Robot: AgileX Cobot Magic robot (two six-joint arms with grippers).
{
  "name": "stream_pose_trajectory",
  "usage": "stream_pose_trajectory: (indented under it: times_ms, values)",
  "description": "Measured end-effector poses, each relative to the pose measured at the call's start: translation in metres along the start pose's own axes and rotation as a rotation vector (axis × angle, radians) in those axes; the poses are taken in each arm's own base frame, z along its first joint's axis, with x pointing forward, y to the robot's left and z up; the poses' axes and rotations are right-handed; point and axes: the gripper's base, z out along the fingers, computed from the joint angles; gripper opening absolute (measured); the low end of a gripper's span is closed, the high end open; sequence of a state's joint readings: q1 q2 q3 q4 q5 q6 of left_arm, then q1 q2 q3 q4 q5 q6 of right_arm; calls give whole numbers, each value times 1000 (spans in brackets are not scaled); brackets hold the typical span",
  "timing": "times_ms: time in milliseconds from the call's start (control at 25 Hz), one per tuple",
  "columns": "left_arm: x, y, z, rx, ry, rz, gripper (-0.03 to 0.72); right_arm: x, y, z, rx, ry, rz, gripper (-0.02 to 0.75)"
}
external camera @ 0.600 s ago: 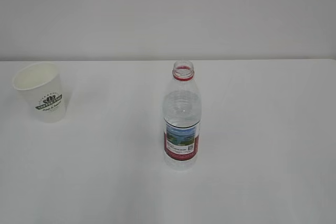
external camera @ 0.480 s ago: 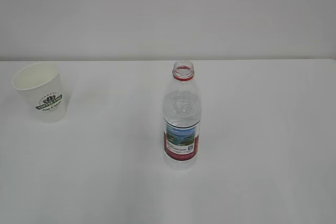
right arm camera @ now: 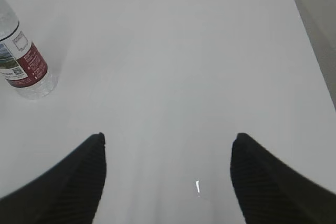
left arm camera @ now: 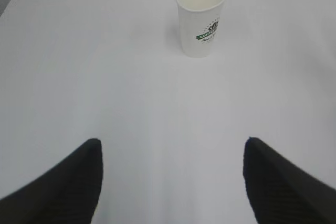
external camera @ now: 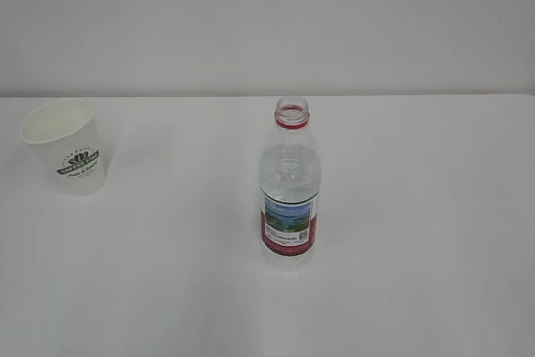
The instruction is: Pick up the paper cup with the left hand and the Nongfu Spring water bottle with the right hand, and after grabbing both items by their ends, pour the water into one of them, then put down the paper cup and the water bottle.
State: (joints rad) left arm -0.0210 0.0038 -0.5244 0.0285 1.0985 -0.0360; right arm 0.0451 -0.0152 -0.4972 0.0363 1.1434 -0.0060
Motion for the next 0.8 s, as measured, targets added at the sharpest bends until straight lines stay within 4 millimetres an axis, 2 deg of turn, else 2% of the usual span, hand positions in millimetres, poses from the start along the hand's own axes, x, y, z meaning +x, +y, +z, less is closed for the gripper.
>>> stream_pose_trajectory:
  times_ms: [800]
  values:
    - [0, 0, 0, 0, 0, 0, 592, 0, 0, 0, 0, 0, 0, 556]
